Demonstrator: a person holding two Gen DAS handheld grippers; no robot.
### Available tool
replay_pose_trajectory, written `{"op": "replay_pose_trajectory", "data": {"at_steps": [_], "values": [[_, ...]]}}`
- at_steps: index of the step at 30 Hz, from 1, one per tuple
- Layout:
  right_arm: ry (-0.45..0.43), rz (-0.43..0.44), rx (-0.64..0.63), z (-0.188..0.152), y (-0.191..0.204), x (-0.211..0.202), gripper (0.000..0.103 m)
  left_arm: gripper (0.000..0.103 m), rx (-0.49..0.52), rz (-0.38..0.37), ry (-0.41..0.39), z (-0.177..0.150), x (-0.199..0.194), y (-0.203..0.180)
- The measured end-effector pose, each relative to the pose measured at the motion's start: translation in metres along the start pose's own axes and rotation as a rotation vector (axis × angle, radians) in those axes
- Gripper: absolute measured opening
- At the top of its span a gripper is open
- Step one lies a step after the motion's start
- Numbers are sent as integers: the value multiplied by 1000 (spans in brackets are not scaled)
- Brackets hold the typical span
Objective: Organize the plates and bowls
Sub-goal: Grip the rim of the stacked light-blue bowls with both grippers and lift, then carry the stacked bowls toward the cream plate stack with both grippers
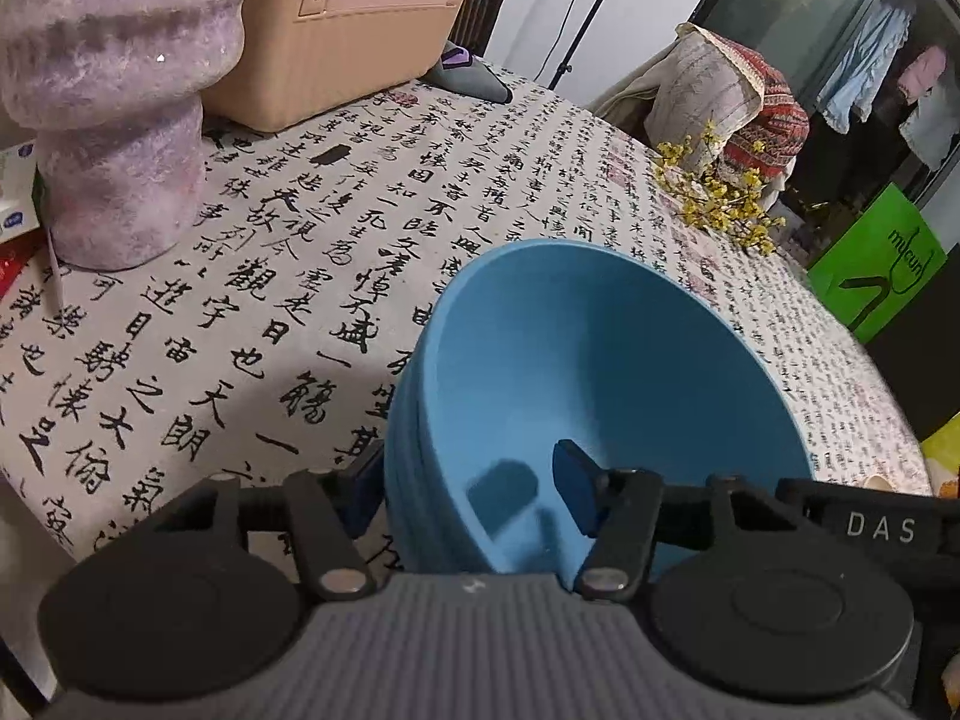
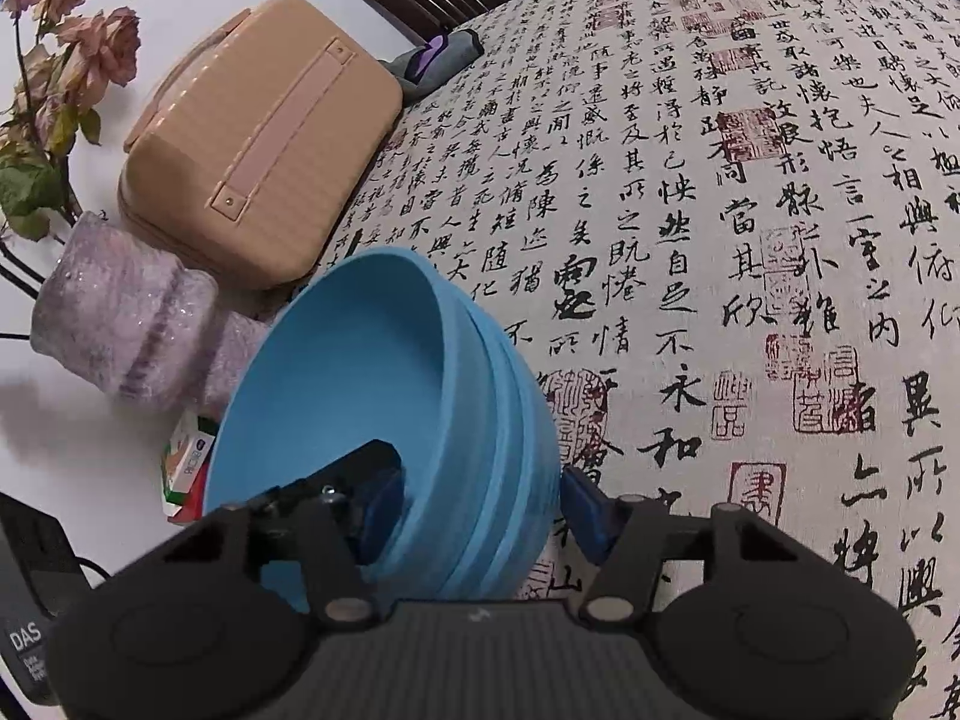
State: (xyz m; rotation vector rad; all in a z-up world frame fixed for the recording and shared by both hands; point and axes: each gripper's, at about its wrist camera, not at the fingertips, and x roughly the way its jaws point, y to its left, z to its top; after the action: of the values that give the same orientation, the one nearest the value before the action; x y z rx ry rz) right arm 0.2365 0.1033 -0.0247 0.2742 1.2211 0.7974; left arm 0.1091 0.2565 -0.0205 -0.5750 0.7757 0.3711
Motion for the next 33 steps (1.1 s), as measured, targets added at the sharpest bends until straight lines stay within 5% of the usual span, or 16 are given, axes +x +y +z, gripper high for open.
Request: {"op": "replay_pose_trajectory", "data": {"at_steps": [12,33], "values": [[19,-86,-33,-1,3,2,37,48,53,64,-39,-5,-5,-13],[2,-134,-37,-9,0,-20,37,48,67,58,-34,-11,-9,-30]]}}
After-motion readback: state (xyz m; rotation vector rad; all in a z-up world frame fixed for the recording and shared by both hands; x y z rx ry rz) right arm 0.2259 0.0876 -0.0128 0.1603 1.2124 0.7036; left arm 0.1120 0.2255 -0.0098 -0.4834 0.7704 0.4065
